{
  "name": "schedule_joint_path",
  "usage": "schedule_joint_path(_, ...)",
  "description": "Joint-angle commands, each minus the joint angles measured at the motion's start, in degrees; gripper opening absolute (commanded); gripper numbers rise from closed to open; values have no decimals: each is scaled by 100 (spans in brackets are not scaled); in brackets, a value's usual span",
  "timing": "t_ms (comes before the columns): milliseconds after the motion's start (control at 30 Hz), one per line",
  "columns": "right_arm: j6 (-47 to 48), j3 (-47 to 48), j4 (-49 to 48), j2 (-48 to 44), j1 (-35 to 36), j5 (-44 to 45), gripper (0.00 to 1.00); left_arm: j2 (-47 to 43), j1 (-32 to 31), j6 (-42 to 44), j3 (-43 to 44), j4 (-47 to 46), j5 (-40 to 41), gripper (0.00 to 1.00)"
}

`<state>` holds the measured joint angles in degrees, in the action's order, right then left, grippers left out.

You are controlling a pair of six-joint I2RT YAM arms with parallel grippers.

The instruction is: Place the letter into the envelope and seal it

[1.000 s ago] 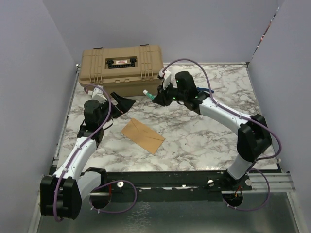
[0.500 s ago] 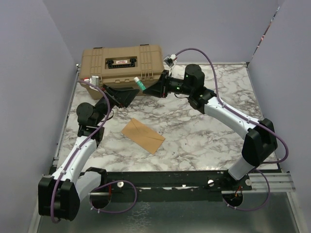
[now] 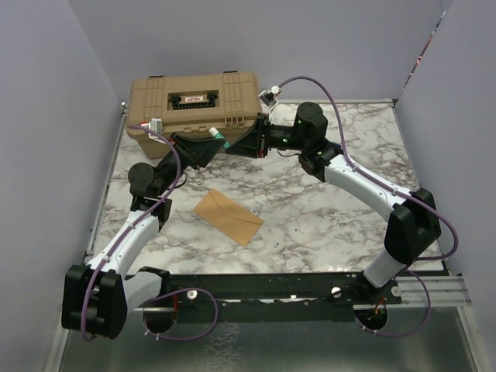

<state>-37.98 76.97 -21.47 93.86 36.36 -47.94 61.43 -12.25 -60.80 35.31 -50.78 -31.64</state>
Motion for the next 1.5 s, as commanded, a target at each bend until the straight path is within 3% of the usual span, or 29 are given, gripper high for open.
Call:
schedule_joint_path(0, -50, 49, -112, 91, -16, -361, 6, 136, -32, -254, 106, -569, 70, 53)
schedule_joint_path(233, -157, 37, -257, 126, -15, -425, 6, 176, -29, -353, 28, -608, 101, 40)
schedule_joint_path(400, -178, 70, -195, 152, -15, -479, 6, 184, -30, -385, 36, -625, 112, 18)
schedule_joint_path(467, -231, 85, -213, 162, -15, -473, 6, 189, -23, -389, 46, -641, 74, 1)
schedule_joint_path(533, -327, 132, -225, 194, -15, -478, 10, 178, -29, -418, 15, -677, 63, 0)
schedule_joint_path(667, -609, 140, -198, 197, -31, -361, 28, 137, -31, -504, -11, -802, 130, 0)
schedule_joint_path(767, -1068, -272, -944, 11, -70, -270, 45, 111, -25, -619, 50, -861, 256, 0)
schedule_joint_path(867, -1323, -414, -1402, -80, -87, -207, 53, 108, -38, -841, 100, -875, 383, 0)
schedule_joint_path(1000, -1775, -452, -1871, -15, -86, -207, 53, 83, -34, -1007, 82, -953, 451, 0)
schedule_joint_path(1167, -2122, -419, -2352, 205, -87, -296, 45, 62, -45, -1065, 40, -968, 514, 0)
schedule_joint_path(1333, -2089, -257, -2319, 453, -87, -384, 31, 62, -56, -1101, -14, -968, 633, 0)
schedule_joint_path(1467, -1682, -87, -1832, 473, -82, -247, 27, 84, -72, -1151, -82, -968, 657, 0)
